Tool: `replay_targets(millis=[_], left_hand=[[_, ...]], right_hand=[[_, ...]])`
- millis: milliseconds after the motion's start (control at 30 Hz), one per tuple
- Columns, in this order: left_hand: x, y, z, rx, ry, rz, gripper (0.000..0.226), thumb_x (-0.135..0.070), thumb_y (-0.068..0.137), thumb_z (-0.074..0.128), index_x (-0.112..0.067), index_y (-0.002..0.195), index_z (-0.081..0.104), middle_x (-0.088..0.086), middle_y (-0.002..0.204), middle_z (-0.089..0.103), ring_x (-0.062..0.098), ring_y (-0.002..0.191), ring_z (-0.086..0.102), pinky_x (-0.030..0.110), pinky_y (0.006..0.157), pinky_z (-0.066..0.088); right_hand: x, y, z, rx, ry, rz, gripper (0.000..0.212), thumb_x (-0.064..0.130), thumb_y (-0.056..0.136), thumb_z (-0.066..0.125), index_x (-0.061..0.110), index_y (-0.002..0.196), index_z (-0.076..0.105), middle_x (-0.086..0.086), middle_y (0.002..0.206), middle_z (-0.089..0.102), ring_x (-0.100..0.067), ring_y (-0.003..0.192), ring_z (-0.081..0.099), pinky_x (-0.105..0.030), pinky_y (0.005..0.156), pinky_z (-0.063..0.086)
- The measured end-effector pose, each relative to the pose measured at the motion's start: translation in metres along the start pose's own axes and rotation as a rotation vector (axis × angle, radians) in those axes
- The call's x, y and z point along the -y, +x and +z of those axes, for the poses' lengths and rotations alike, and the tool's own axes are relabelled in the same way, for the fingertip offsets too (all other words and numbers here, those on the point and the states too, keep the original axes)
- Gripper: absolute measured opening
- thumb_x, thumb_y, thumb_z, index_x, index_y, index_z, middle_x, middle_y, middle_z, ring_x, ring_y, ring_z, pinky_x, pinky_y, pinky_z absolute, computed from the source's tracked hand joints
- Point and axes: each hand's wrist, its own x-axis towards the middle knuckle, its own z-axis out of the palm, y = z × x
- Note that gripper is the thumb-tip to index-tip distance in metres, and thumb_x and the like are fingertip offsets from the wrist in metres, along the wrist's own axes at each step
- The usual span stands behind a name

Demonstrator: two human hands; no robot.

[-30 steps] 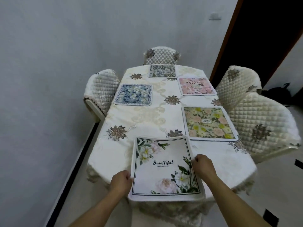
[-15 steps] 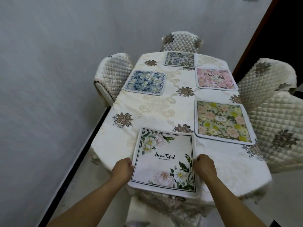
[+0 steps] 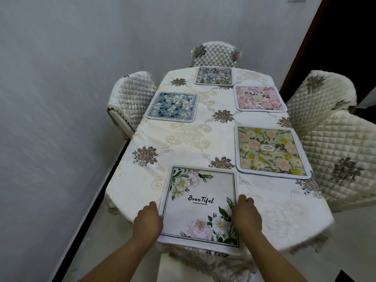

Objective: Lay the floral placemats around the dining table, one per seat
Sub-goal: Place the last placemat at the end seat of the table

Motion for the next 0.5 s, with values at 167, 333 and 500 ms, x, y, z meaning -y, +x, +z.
replay_targets(millis=[167,333,500], left_hand=[[-0.018,-0.001,0.013,0.069,0.134,0.155,0.027,-0.031,0.094,0.047,-0.013,0.114,0.049,0.010,0.115,0.058,0.028,0.107,0.054,0.038,0.086,0.045],[-0.019,0.009,0.014,0.120,0.111,0.151,0.028,-0.030,0.098,0.044,-0.010,0.118,0.047,0.013,0.121,0.056,0.030,0.111,0.053,0.038,0.090,0.043],[-0.018,0.010,0.010,0.155,0.062,0.155,0.026,-0.029,0.098,0.045,-0.010,0.114,0.048,0.013,0.118,0.056,0.029,0.109,0.053,0.037,0.087,0.043]], right_hand=[[0.016,-0.022,0.018,0.060,-0.148,-0.204,0.037,0.008,0.089,0.043,0.010,0.126,0.044,-0.012,0.123,0.047,-0.030,0.105,0.051,-0.036,0.075,0.047],[0.022,-0.036,0.025,-0.092,-0.146,-0.250,0.035,-0.013,0.053,0.074,-0.001,0.084,0.063,-0.020,0.082,0.061,-0.036,0.067,0.058,-0.040,0.049,0.049],[0.024,-0.030,0.029,-0.043,-0.149,-0.208,0.032,-0.001,0.078,0.053,0.004,0.109,0.056,-0.016,0.108,0.057,-0.032,0.092,0.054,-0.038,0.073,0.049]])
